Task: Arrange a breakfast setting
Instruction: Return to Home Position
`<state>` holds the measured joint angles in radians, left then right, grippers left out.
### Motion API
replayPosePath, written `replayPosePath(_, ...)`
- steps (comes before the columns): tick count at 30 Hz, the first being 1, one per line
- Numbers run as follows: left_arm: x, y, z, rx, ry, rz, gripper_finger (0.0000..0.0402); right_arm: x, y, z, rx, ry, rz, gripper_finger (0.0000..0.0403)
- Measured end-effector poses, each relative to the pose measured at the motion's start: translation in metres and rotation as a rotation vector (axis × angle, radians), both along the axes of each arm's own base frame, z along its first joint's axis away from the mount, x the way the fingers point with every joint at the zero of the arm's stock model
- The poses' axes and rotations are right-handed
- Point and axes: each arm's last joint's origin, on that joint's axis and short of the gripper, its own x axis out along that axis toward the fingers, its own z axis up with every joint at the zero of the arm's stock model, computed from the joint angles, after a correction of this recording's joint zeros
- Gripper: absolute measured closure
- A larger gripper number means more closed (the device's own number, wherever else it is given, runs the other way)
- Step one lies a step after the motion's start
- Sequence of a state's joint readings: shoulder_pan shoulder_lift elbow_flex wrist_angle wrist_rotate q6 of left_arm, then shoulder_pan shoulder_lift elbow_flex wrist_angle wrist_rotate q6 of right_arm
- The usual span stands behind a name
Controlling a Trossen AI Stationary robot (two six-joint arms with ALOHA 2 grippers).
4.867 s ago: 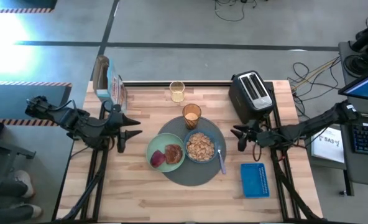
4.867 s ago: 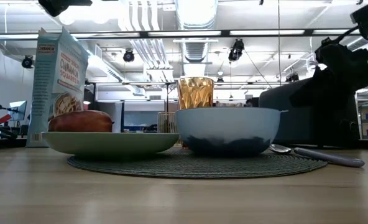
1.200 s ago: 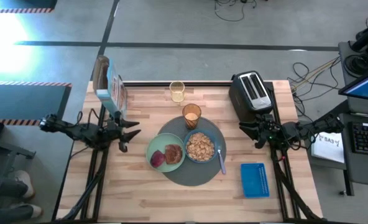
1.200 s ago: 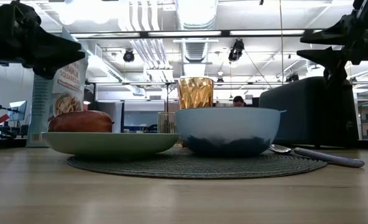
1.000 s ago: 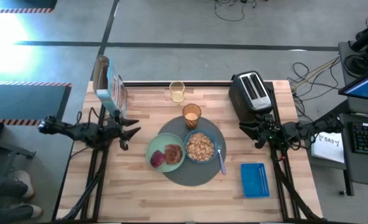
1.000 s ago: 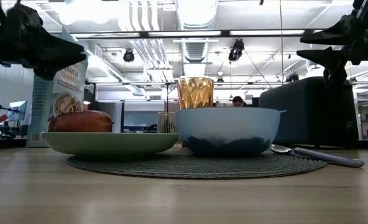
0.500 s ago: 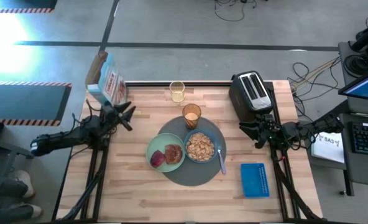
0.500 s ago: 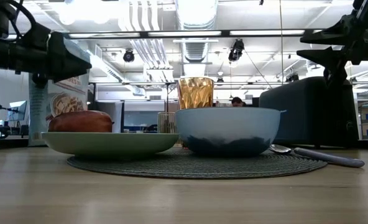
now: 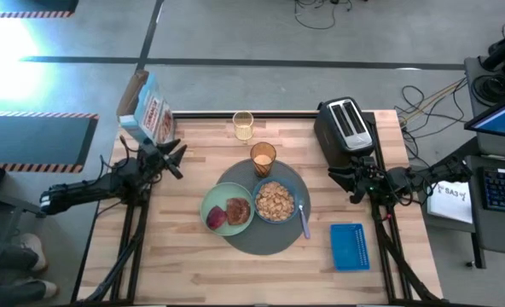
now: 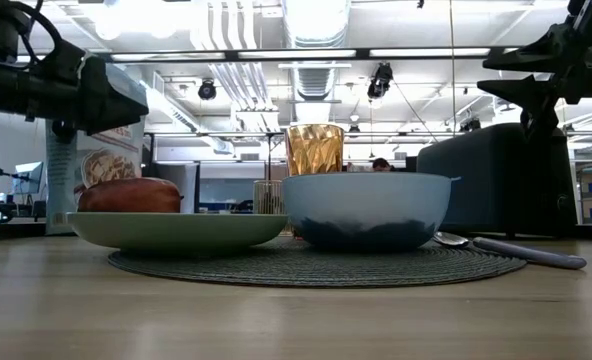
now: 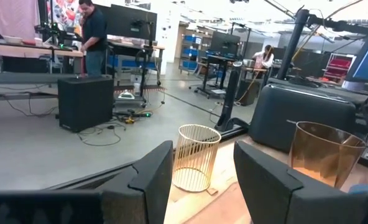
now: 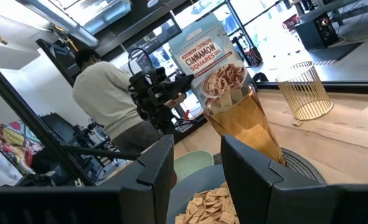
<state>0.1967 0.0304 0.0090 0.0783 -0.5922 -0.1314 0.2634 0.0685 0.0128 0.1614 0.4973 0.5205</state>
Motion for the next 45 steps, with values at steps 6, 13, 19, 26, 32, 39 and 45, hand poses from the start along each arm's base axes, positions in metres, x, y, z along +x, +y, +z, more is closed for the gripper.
replayPosePath(6, -0.0003, -0.0001, 0.0013, -0.002, 0.004, 0.000, 0.0247, 0.0000, 0.0000, 0.0000, 0.000, 0.000, 0.000, 0.0280)
replayPosePath(13, -0.0007, -0.0001, 0.0039, -0.003, -0.005, 0.000, 0.0247, 0.0000, 0.0000, 0.0000, 0.000, 0.000, 0.000, 0.0280)
replayPosePath(19, -0.0007, -0.0001, 0.0042, -0.002, -0.007, 0.000, 0.0247, 0.0000, 0.0000, 0.0000, 0.000, 0.000, 0.000, 0.0280)
replayPosePath(26, -0.0007, -0.0001, 0.0042, -0.001, -0.007, 0.000, 0.0247, 0.0000, 0.0000, 0.0000, 0.000, 0.000, 0.000, 0.0280)
replayPosePath(32, -0.0007, -0.0001, 0.0043, 0.000, -0.007, 0.000, 0.0247, 0.0000, 0.0000, 0.0000, 0.000, 0.000, 0.000, 0.0280)
replayPosePath(39, -0.0007, -0.0001, 0.0045, 0.000, -0.008, 0.000, 0.0247, 0.0000, 0.0000, 0.0000, 0.000, 0.000, 0.000, 0.0280)
replayPosePath(45, -0.0008, -0.0001, 0.0051, 0.001, -0.012, 0.000, 0.0247, 0.0000, 0.0000, 0.0000, 0.000, 0.000, 0.000, 0.0280)
